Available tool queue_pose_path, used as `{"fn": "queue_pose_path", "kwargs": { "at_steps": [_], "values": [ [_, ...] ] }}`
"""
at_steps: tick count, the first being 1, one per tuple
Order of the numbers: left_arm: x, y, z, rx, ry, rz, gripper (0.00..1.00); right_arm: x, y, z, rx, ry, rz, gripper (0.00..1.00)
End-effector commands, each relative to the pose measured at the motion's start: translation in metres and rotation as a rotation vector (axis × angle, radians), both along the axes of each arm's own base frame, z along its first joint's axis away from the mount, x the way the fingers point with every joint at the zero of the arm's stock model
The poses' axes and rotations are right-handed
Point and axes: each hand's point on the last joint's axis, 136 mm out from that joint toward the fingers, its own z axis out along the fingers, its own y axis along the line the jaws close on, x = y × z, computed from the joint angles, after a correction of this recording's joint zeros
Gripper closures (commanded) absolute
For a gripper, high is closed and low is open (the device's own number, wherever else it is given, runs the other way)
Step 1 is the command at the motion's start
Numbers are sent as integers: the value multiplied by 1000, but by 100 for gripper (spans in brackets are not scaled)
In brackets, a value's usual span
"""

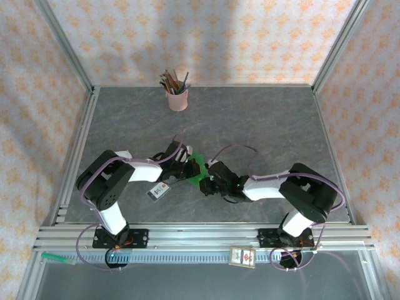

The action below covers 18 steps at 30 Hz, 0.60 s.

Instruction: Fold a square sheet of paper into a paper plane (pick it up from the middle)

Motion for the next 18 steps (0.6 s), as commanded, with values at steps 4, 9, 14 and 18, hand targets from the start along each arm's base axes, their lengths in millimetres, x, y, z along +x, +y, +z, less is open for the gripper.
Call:
{"fn": "queue_pose_path", "kwargs": {
  "at_steps": [4, 9, 14, 18],
  "values": [
    [-6, 40, -44, 202, 56, 49, 92, 0, -2, 8, -38, 15, 3, 79],
    [-9, 43, -48, 211, 61, 48, 92, 5, 2, 26, -13, -11, 5, 78],
    [-8, 42, -46, 211, 56, 45, 92, 4, 9, 47, 38, -31, 23, 77],
    [-8, 42, -46, 212, 55, 44, 92, -1, 16, 52, 77, -20, 63, 77]
  ]
}}
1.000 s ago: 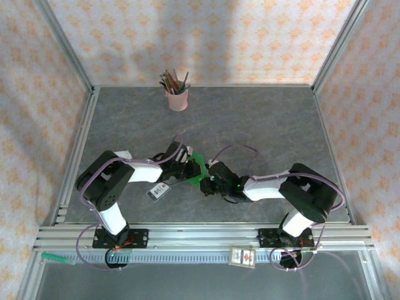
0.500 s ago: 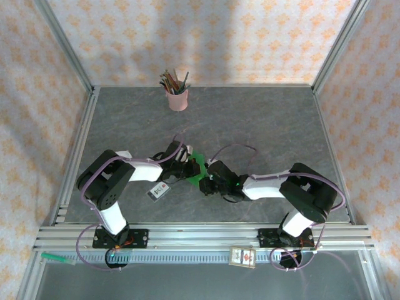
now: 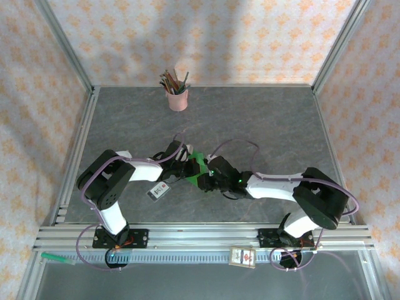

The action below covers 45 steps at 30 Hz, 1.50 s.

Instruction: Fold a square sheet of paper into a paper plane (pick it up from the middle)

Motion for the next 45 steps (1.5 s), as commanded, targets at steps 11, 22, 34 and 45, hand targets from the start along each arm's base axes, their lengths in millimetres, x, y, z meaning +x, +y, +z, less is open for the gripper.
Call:
{"fn": "queue_pose_path", "kwargs": {
  "at_steps": [11, 22, 34, 45],
  "values": [
    [-13, 42, -45, 194, 94, 66, 92, -7, 18, -10, -39, 11, 87, 79],
    [-13, 42, -44, 198, 90, 64, 92, -7, -3, -42, -121, 63, 60, 81],
    [-12, 43, -44, 209, 85, 64, 92, -14, -15, -53, -134, 96, 47, 81],
    [-12, 47, -47, 232, 87, 72, 92, -39, -35, -65, -146, 167, 43, 82]
  ]
}}
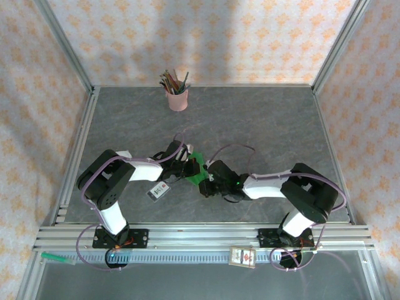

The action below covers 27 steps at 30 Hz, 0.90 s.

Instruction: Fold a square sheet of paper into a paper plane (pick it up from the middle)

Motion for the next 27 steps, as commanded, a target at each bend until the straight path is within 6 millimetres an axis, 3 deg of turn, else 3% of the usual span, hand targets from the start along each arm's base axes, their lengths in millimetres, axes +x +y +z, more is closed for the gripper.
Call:
{"fn": "queue_pose_path", "kwargs": {
  "at_steps": [1, 21, 24, 27],
  "values": [
    [-13, 47, -48, 224, 94, 76, 92, -27, -28, -24, -94, 103, -2, 82],
    [-12, 48, -49, 239, 97, 79, 92, -60, -56, -37, -138, 157, -2, 86],
    [-12, 48, -50, 239, 100, 79, 92, -56, -55, -27, -125, 128, -5, 86],
    [-11, 47, -49, 238, 98, 77, 92, -42, -41, 0, -49, 82, -6, 86]
  ]
}}
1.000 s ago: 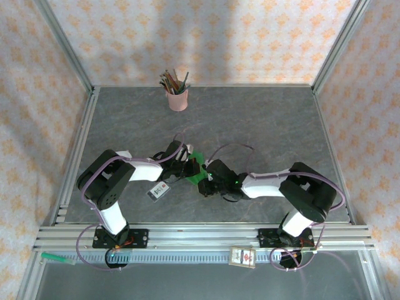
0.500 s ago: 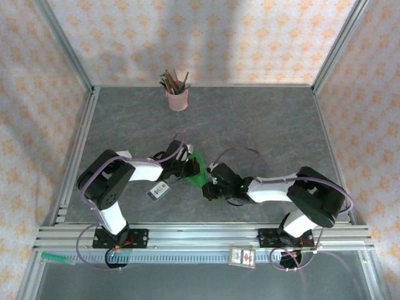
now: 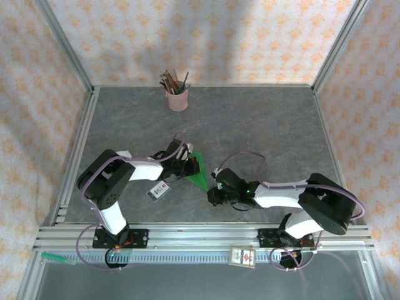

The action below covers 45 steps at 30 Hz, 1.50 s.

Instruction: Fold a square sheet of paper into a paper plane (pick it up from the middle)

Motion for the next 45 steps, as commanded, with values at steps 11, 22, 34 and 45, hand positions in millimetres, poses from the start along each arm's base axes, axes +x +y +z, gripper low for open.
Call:
{"fn": "queue_pose_path", "kwargs": {
  "at_steps": [11, 22, 34, 45],
  "values": [
    [-15, 41, -45, 189, 107, 73, 92, 44, 40, 48, 139, -58, 2, 86],
    [-13, 39, -41, 182, 100, 68, 92, 63, 39, 14, 70, -46, -7, 87],
    [-6, 35, -32, 172, 81, 67, 92, 48, 11, -18, 2, 15, -39, 89],
    [14, 11, 26, 47, -2, 57, 82, 34, -10, -36, -42, 79, -107, 93]
  ]
}}
